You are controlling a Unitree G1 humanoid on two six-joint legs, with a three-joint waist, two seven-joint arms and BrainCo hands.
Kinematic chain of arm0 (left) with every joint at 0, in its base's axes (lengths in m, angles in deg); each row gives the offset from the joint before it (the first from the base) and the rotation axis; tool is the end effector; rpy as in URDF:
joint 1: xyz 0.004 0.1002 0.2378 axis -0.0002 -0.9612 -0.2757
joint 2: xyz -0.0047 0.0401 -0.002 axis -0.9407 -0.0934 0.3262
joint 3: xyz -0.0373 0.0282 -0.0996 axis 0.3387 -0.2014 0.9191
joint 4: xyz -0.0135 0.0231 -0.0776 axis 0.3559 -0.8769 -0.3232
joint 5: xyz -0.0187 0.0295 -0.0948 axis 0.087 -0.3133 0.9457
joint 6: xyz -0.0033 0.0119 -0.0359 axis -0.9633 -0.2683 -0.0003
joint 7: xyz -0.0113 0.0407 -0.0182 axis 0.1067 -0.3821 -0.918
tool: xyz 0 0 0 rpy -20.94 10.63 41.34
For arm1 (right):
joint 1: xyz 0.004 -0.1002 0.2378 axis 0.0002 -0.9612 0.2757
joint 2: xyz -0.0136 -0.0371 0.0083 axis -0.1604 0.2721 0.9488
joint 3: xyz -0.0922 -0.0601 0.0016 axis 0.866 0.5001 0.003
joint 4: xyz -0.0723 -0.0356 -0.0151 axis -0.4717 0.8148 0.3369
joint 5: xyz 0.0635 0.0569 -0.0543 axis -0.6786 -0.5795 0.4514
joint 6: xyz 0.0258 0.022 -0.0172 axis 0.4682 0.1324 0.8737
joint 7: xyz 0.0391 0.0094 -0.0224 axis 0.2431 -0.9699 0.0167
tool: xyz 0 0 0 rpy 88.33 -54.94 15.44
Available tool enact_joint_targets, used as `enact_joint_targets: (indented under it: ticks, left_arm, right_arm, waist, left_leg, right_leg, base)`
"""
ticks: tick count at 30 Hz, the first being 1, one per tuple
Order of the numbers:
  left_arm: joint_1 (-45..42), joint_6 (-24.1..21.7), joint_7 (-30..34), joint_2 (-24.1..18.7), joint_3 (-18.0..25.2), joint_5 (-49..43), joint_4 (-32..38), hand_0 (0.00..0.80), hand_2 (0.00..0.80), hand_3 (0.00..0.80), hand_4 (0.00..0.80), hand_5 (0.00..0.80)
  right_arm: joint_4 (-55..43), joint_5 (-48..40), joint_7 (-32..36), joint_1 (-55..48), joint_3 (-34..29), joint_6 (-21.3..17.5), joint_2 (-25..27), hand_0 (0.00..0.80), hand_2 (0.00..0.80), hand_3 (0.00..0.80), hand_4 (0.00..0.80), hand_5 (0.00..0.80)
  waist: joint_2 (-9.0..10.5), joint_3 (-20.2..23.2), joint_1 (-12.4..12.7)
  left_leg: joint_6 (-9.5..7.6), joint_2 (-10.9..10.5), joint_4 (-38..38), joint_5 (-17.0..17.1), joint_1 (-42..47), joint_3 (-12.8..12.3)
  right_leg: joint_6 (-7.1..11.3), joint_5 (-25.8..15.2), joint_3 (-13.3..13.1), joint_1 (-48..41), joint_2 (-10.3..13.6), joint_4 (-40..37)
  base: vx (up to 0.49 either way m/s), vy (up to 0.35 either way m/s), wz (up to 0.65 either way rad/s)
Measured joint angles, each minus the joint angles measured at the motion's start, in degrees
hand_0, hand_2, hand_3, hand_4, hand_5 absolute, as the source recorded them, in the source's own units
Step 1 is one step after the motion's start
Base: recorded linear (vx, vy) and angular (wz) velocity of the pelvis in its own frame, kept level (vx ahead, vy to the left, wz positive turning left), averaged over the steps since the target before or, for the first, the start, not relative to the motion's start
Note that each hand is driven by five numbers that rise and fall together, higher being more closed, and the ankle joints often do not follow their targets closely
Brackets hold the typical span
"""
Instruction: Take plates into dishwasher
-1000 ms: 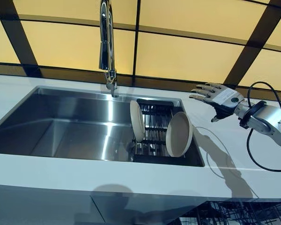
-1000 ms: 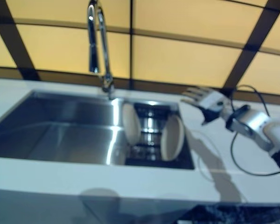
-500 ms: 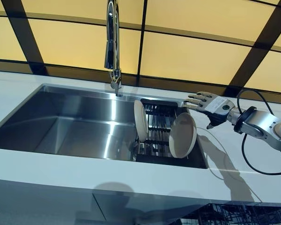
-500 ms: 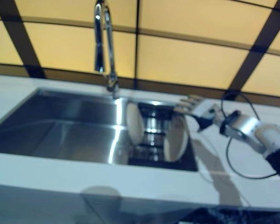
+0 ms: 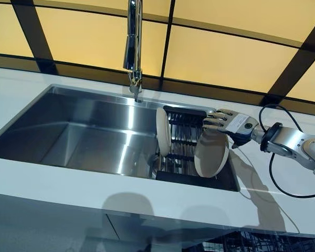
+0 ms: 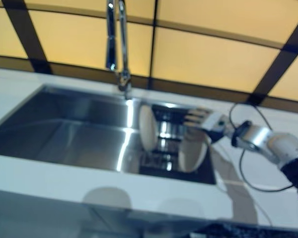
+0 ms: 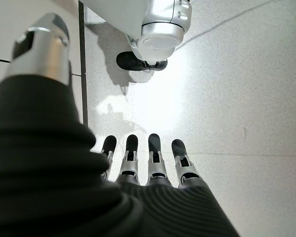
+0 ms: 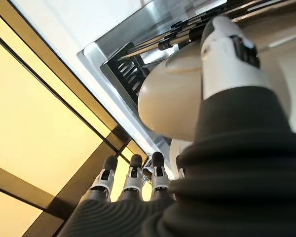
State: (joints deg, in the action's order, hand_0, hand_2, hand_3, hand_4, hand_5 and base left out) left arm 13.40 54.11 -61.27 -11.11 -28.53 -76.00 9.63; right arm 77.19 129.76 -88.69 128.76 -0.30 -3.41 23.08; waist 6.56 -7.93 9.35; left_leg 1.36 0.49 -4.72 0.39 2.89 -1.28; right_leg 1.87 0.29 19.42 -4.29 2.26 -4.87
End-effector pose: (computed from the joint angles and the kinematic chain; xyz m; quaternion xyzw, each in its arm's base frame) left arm 0.0427 0.2851 -0.1053 0.1367 0.6190 0.0971 0.7673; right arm 0.2880 -0.2613 0.2151 -0.8572 -0.2389 0.1917 0.4139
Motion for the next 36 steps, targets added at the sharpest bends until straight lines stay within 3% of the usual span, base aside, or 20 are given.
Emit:
enact_joint_targets:
  ticks: [11, 13, 14, 15, 16, 17, 36]
  left_arm:
    - [-0.03, -1.11, 0.00, 0.01, 0.30, 0.41, 0.27, 0.000, 0.000, 0.000, 0.000, 0.000]
    - [-0.03, -1.12, 0.00, 0.01, 0.30, 0.43, 0.27, 0.000, 0.000, 0.000, 0.000, 0.000]
    - [-0.02, -1.12, 0.00, 0.01, 0.30, 0.43, 0.27, 0.000, 0.000, 0.000, 0.000, 0.000]
    - [-0.02, -1.14, 0.00, 0.01, 0.30, 0.44, 0.28, 0.000, 0.000, 0.000, 0.000, 0.000]
    - [-0.01, -1.14, 0.00, 0.01, 0.30, 0.45, 0.28, 0.000, 0.000, 0.000, 0.000, 0.000]
    - [0.01, -1.17, -0.02, 0.01, 0.30, 0.47, 0.31, 0.000, 0.000, 0.000, 0.000, 0.000]
    - [-0.04, -1.23, -0.04, 0.05, 0.31, 0.94, 0.35, 0.000, 0.000, 0.000, 0.000, 0.000]
  right_arm:
    - [0.02, 5.21, 0.68, -0.12, 1.36, -1.28, 0.00, 0.000, 0.000, 0.000, 0.000, 0.000]
    - [0.03, 5.94, 0.66, -0.12, 1.36, -1.56, 0.00, 0.185, 0.185, 0.185, 0.185, 0.185]
    - [0.03, 6.45, 0.58, -0.12, 1.36, -1.71, 0.00, 0.414, 0.414, 0.414, 0.414, 0.414]
    - [0.04, 7.04, 0.40, -0.12, 1.36, -1.81, 0.00, 0.515, 0.515, 0.515, 0.515, 0.515]
    - [0.03, 7.55, 0.27, -0.12, 1.34, -1.81, 0.00, 0.515, 0.515, 0.515, 0.515, 0.515]
    - [0.08, 8.62, 0.33, -0.33, 1.35, -1.96, 0.00, 0.800, 0.800, 0.800, 0.800, 0.800]
    - [-0.31, 16.19, -0.92, -1.65, 1.35, -2.85, -1.69, 0.800, 0.800, 0.800, 0.800, 0.800]
  waist:
    - [-0.11, -0.31, -0.20]
    - [-0.08, -0.33, -0.21]
    - [-0.07, -0.33, -0.24]
    - [-0.07, -0.33, -0.28]
    - [-0.07, -0.33, -0.30]
    - [-0.04, -0.34, -0.29]
    - [0.01, -0.35, 0.97]
  left_leg:
    - [0.03, -0.03, 0.01, 0.14, -0.84, 0.59]
    - [0.02, -0.03, 0.02, 0.14, -0.82, 0.58]
    - [0.02, -0.03, 0.02, 0.15, -0.79, 0.56]
    - [0.03, -0.03, 0.01, 0.17, -0.76, 0.55]
    - [0.03, -0.03, 0.02, 0.18, -0.75, 0.54]
    - [0.04, -0.02, 0.01, 0.21, -0.74, 0.53]
    - [0.00, -0.13, 0.01, 0.25, -0.72, 0.64]
  right_leg:
    - [-0.02, -0.01, 0.01, 0.54, 0.00, 0.00]
    - [-0.02, -0.01, 0.01, 0.54, 0.01, -0.01]
    - [-0.02, -0.01, 0.00, 0.52, 0.01, -0.01]
    - [-0.02, -0.01, 0.00, 0.50, 0.01, -0.01]
    - [-0.02, -0.01, 0.00, 0.50, 0.01, -0.01]
    - [-0.02, -0.01, 0.00, 0.49, 0.00, -0.01]
    - [-0.02, -0.01, 0.00, 0.42, 0.10, 0.00]
  base:
    - [-0.003, -0.002, 0.02]
    - [0.000, 0.000, 0.00]
    - [0.000, 0.000, 0.00]
    - [0.000, 0.000, 0.00]
    - [0.000, 0.000, 0.00]
    - [0.000, 0.000, 0.00]
    - [0.000, 0.000, 0.00]
